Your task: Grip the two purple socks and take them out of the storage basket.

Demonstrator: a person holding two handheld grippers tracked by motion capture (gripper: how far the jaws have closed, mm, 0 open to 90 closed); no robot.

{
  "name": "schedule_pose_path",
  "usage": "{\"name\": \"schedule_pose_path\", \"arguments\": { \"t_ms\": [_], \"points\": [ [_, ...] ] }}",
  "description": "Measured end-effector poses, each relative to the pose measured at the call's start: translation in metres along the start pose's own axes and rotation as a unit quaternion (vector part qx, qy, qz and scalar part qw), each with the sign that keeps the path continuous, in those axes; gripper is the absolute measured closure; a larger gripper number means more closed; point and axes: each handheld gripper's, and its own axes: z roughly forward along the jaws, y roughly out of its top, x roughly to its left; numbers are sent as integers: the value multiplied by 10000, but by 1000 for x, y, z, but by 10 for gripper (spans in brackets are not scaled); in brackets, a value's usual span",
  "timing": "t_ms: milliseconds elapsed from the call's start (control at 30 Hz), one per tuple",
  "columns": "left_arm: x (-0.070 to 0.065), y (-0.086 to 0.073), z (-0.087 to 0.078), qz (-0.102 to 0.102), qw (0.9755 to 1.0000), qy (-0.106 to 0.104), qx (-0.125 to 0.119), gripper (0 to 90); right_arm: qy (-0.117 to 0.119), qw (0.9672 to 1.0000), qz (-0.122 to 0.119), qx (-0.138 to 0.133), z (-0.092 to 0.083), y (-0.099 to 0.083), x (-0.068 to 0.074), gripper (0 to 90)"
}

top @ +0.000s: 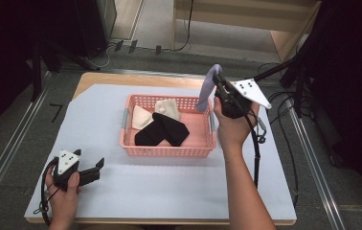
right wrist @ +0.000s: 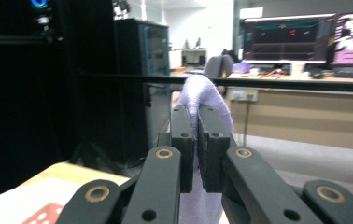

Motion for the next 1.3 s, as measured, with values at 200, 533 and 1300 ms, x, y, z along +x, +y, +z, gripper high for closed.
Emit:
{"name": "schedule_pose_path", "arguments": {
  "t_ms": [200,533,1300],
  "points": [
    [0,0,0,-1,10000,2,4,145,-370,9993,-1,-20,-15,2,-28,862],
    [0,0,0,46,10000,11,-12,145,-826,9961,44,290,-35,-30,-62,862],
    [-1,0,-1,49,10000,18,-13,146,-768,9698,1019,2079,-50,-146,-96,627]
  ]
}}
